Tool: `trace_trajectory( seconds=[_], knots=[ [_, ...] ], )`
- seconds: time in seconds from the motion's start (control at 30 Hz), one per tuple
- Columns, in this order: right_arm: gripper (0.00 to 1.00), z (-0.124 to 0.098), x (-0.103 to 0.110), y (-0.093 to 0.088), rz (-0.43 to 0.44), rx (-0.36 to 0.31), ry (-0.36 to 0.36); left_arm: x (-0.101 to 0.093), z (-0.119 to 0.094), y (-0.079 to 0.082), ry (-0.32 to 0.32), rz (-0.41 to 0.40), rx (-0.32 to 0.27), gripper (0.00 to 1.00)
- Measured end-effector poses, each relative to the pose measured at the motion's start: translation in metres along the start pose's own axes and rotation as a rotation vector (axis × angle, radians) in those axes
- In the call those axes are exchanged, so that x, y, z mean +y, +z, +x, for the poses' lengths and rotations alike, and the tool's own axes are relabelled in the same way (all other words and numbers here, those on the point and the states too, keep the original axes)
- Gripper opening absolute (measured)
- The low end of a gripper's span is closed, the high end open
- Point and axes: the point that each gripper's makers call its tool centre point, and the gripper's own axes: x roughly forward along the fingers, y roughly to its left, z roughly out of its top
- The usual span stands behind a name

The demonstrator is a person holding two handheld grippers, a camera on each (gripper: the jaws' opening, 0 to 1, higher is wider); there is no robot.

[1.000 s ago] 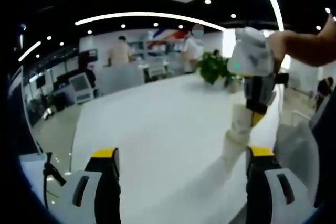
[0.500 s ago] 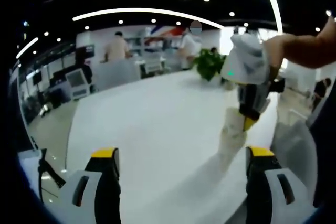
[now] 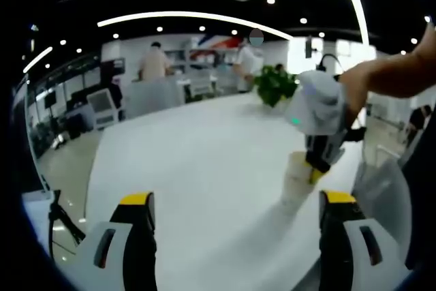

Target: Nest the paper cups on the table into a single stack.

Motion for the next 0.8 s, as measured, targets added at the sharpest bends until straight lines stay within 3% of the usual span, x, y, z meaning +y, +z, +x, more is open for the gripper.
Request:
trace_trajectory(
  seconds=[0.17,0.47,0.6,0.8],
  knots=[
    [0.0,0.001,0.0,0.002,-0.04,-0.016,-0.005,-0.001,0.0,0.002,0.0,-0.001,-0.003,0.99],
    [0.13,-0.014,-0.007,-0.003,-0.068,-0.053,-0.007,-0.001,0.002,0.001,0.003,-0.005,-0.004,0.99],
    [0.27,-0.021,-0.002,-0.002,-0.078,-0.085,0.029,-0.002,0.003,0.002,0.0,-0.003,-0.003,0.99],
    [0.29,-0.031,-0.005,0.001,-0.084,-0.12,0.023,-0.002,0.005,0.005,-0.004,-0.003,-0.007,0.99]
  ],
)
